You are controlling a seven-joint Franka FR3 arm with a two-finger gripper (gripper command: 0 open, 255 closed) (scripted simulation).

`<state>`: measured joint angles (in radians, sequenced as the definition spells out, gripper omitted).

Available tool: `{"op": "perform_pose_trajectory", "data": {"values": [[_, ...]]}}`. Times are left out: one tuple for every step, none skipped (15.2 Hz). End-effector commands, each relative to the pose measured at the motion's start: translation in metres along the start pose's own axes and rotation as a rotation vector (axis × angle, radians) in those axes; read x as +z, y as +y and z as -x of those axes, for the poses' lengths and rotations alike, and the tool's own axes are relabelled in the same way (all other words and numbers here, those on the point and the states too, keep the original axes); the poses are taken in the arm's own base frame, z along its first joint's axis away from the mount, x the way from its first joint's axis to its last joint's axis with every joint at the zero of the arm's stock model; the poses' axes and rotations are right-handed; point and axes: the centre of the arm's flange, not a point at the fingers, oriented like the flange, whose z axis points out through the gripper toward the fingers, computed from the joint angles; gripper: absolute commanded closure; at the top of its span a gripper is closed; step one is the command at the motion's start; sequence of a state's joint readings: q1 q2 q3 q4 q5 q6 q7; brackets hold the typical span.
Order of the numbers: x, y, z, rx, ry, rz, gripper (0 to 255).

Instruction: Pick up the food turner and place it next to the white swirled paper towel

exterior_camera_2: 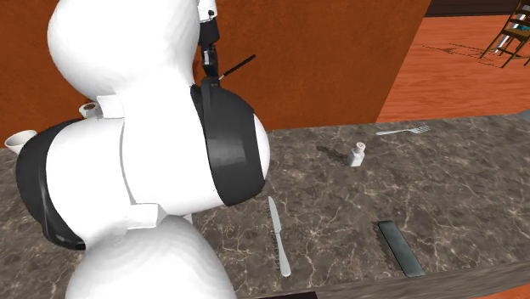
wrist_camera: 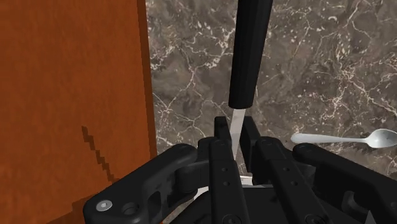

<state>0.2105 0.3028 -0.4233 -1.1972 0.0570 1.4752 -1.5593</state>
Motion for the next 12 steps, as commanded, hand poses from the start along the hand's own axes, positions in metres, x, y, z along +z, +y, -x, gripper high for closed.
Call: {"op": "perform_pose_trajectory", "data": {"values": [[-0.001,-0.013,-0.023,0.001,0.0,0.0,255],[-0.001,-0.018,-0.035,0.001,0.0,0.0,255],[-0.002,-0.023,-0.047,0.001,0.0,0.0,255],[-0.003,-0.028,-0.059,0.001,0.0,0.0,255],[-0.004,-0.034,-0.071,0.001,0.0,0.0,255],[-0.005,-0.039,-0.084,0.001,0.0,0.0,255],[-0.006,-0.044,-0.096,0.001,0.0,0.0,255],[-0.006,-0.049,-0.108,0.001,0.0,0.0,255],[-0.007,-0.054,-0.12,0.001,0.0,0.0,255],[-0.008,-0.059,-0.132,0.001,0.0,0.0,255],[-0.009,-0.065,-0.144,0.001,0.0,0.0,255],[-0.01,-0.07,-0.156,0.001,0.0,0.0,255]]}}
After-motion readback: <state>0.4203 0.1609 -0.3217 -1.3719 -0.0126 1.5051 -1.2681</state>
